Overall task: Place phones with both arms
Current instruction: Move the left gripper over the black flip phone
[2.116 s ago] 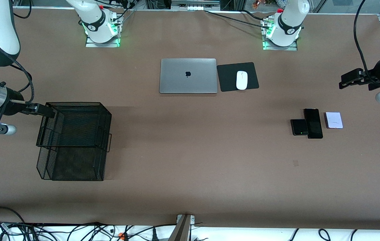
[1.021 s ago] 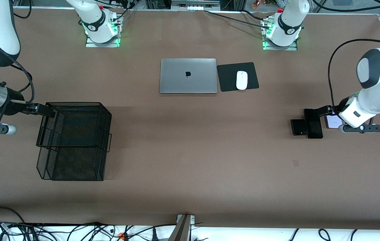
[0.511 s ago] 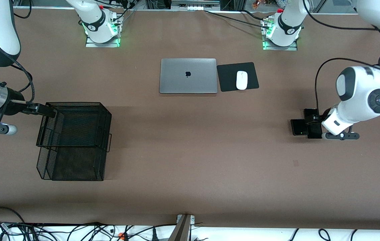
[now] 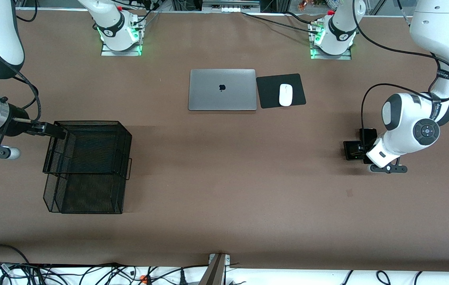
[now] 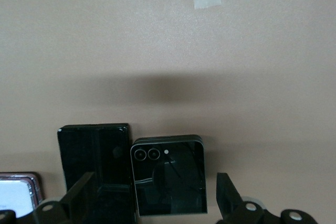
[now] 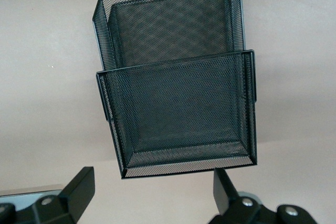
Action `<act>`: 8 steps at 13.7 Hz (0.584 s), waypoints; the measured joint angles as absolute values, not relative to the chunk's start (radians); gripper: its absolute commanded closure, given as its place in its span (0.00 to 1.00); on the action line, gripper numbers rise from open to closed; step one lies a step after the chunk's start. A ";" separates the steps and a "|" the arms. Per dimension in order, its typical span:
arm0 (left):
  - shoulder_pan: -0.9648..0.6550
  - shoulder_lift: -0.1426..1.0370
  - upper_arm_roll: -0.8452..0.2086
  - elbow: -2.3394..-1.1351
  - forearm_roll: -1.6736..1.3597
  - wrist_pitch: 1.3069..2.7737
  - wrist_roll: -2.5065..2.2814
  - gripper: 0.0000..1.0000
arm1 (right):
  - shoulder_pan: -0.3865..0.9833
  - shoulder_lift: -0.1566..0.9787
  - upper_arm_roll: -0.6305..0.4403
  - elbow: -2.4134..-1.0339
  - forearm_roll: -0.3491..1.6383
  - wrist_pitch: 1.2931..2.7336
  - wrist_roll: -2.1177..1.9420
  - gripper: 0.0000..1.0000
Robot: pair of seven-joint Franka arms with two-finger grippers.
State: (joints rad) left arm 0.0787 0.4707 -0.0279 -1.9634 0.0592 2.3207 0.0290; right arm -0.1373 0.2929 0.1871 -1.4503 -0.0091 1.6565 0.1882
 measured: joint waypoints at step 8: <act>0.078 0.511 -0.028 -1.962 0.055 2.376 0.018 0.00 | -0.137 0.293 0.187 -1.450 -0.009 1.656 0.189 0.00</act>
